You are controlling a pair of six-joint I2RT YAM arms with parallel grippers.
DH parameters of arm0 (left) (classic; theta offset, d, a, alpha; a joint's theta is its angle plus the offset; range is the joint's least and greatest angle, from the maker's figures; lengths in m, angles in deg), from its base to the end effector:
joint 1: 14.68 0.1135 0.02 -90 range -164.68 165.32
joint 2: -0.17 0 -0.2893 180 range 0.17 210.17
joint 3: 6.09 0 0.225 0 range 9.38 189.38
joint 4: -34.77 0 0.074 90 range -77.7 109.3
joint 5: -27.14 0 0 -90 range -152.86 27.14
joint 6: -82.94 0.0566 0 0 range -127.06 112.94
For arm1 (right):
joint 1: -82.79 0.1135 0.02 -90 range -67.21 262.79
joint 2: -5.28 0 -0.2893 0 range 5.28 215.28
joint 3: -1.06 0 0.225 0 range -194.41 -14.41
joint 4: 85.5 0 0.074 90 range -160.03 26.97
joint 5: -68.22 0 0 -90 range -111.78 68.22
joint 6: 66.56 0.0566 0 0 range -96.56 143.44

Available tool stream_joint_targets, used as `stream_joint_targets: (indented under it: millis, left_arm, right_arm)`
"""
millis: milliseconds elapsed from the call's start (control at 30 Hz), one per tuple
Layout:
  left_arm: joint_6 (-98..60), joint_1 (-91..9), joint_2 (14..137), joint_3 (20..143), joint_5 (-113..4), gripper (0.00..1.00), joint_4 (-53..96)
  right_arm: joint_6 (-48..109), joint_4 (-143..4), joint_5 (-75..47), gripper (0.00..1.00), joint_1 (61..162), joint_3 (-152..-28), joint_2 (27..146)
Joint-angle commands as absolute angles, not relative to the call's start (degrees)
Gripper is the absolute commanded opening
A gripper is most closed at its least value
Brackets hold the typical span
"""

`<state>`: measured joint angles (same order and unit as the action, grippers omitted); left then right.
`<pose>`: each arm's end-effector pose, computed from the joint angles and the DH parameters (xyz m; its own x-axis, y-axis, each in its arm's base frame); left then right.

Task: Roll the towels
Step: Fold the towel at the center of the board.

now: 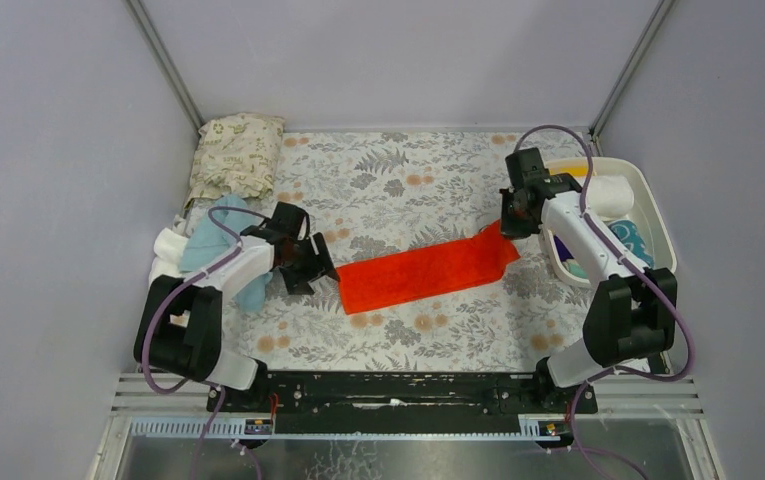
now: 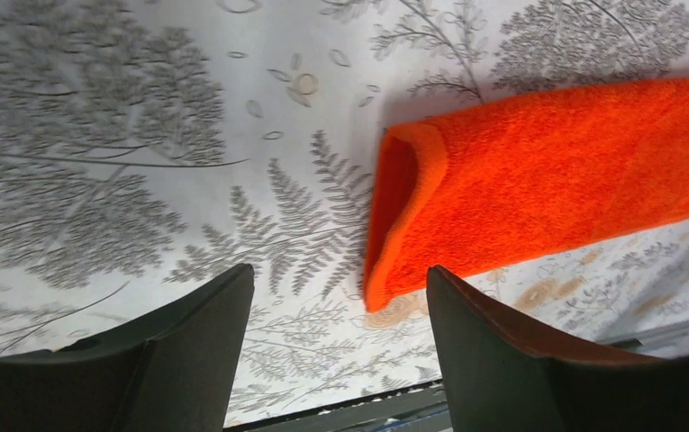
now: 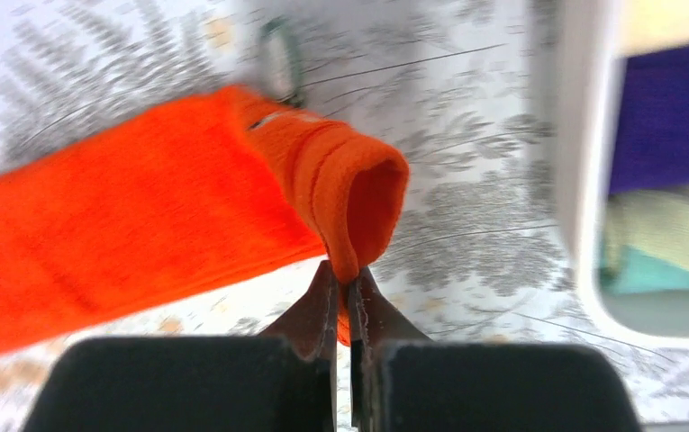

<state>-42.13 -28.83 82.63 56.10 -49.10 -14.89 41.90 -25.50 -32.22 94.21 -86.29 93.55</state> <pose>0.2269 -0.0711 0.2012 -0.9273 -0.3418 -0.1525 -0.2642 0.8864 -0.3800 0.2954 0.0492 0.2857 -0.8469 0.1466 -0.5112 0.1684 0.9857 0.0037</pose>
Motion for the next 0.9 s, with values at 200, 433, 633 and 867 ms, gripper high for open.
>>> stream_joint_targets:
  millis: [200,433,633,867]
  left_arm:
    - [-46.3,-30.9,88.4,54.2,-42.3,0.44,-4.2]
    - [-47.1,-31.1,90.1,52.1,-43.0,0.27,-2.1]
    - [-47.6,-31.7,91.4,50.4,-43.0,0.15,-0.6]
    - [-48.1,-32.3,91.5,49.2,-42.9,0.10,0.4]
  right_arm:
    - [46.7,-28.7,-9.9,0.00,104.9,-87.3,92.9]
    - [51.8,-33.0,-6.8,0.00,113.9,-90.7,97.6]
    - [56.1,-36.2,-6.4,0.00,121.2,-96.1,104.8]
    - [60.3,-36.6,-8.4,0.00,128.1,-102.6,112.3]
